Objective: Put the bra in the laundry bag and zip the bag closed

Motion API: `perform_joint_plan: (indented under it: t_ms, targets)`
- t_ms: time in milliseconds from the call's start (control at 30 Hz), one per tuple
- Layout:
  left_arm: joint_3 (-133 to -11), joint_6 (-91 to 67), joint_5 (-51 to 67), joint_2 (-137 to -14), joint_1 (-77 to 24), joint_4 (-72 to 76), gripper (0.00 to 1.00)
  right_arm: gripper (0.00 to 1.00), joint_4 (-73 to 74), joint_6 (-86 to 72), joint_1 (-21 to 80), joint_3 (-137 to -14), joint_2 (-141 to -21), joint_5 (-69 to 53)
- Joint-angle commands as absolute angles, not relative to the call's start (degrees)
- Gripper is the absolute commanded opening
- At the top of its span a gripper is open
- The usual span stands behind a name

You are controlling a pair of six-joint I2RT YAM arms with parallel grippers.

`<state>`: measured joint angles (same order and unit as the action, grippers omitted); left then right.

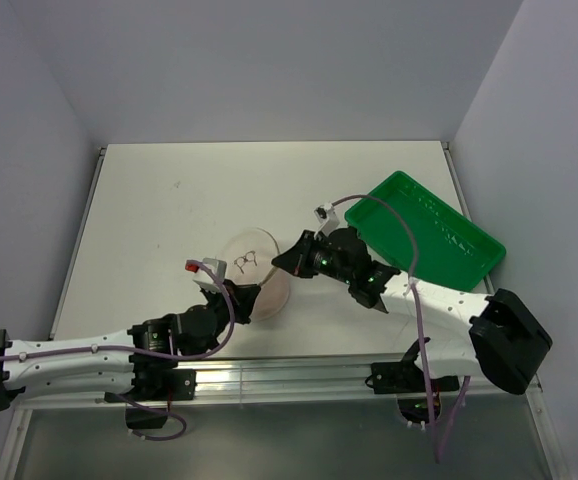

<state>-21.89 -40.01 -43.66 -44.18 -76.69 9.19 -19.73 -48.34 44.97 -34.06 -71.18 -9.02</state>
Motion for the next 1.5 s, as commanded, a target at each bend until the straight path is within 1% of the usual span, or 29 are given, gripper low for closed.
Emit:
perform_joint_plan:
  t_ms: [0, 167, 200, 233, 267, 300, 333, 400, 433, 467, 500, 533, 600, 733, 833, 1033, 1133, 1200, 1233, 1333, 1467]
  targets:
    - [-21.62, -41.04, -44.73, -40.79, -76.90, 7.13, 0.00, 0.00, -21.88, -45.36, 40.61, -37.78, -73.55, -5.36]
    - [-22.94, -40.52, -45.88, -39.64, -76.99, 3.78, 0.00, 0.00, -22.32, -43.42, 37.88, -41.39, -77.51, -8.61]
    - [-23.37, -40.08, -46.84, -39.55, -76.99, 2.74, 0.04, 0.00, -22.32, -43.24, 37.88, -42.53, -78.82, -8.96]
    - [-24.51, -39.56, -47.11, -39.64, -76.91, 2.46, 0.19, 0.00, -22.15, -43.07, 37.88, -43.15, -79.62, -9.40]
    - [-25.22, -38.94, -47.28, -39.55, -76.90, 2.11, 0.29, 0.01, -21.80, -43.24, 37.88, -44.02, -80.76, -9.49]
    - [-26.01, -37.20, -47.46, -39.38, -76.90, 1.85, 0.39, 0.10, -21.27, -43.16, 37.88, -44.38, -81.12, -9.49]
    - [-27.84, -36.31, -47.72, -39.29, -76.90, 1.15, 0.54, 0.17, -21.01, -42.72, 37.79, -44.56, -81.30, -9.41]
    - [-30.05, -34.20, -48.34, -38.85, -76.90, 0.18, 0.65, 0.29, -19.96, -41.93, 37.36, -45.70, -81.04, -8.88]
    - [-32.15, -33.41, -48.77, -38.59, -76.90, -1.83, 0.79, 0.34, -19.43, -41.05, 37.09, -46.23, -80.86, -8.88]
    - [-33.12, -32.62, -48.78, -37.97, -76.90, -2.28, 0.85, 0.40, -18.73, -40.44, 36.83, -47.80, -80.60, -8.70]
    - [-34.00, -31.30, -48.87, -37.71, -76.90, -2.63, 0.92, 0.64, -16.81, -39.73, 36.48, -48.68, -80.51, -8.18]
    - [-35.75, -30.85, -48.87, -37.44, -76.90, -3.07, 0.97, 0.77, -15.13, -38.07, 36.39, -49.91, -80.51, -8.35]
    - [-37.61, -30.06, -48.95, -37.00, -76.90, -5.44, 0.99, 0.99, -9.79, -36.31, 36.21, -53.34, -79.98, -7.57]
    - [-43.50, -30.67, -49.92, -36.74, -76.90, -12.55, 0.99, 1.00, -7.74, -34.55, 36.12, -52.04, -74.55, -5.72]
    - [-46.22, -31.03, -51.24, -35.42, -76.90, -17.30, 0.99, 1.00, -5.98, -33.67, 36.12, -49.14, -67.87, -4.75]
    - [-49.22, -34.53, -54.75, -32.52, -76.90, -28.81, 0.99, 1.00, -4.13, -31.99, 36.12, -40.62, -49.07, -1.50]
    - [-49.39, -37.96, -56.16, -31.47, -76.90, -34.16, 0.99, 1.00, -2.29, -30.94, 36.12, -36.14, -36.09, 0.35]
    - [-49.74, -40.42, -56.25, -31.11, -76.90, -37.86, 0.99, 1.00, 0.77, -30.15, 36.12, -35.25, -31.23, 4.21]
    - [-49.83, -41.04, -56.16, -31.03, -76.90, -38.84, 0.99, 1.00, 1.75, -29.71, 36.12, -34.46, -26.76, 5.44]
    - [-49.83, -42.63, -55.02, -31.03, -76.99, -40.69, 0.99, 1.00, 4.91, -28.22, 36.12, -33.49, -18.76, 9.66]
    - [-49.31, -42.37, -54.41, -30.41, -76.90, -41.31, 0.99, 0.99, 8.43, -27.33, 36.12, -33.57, -13.19, 12.74]
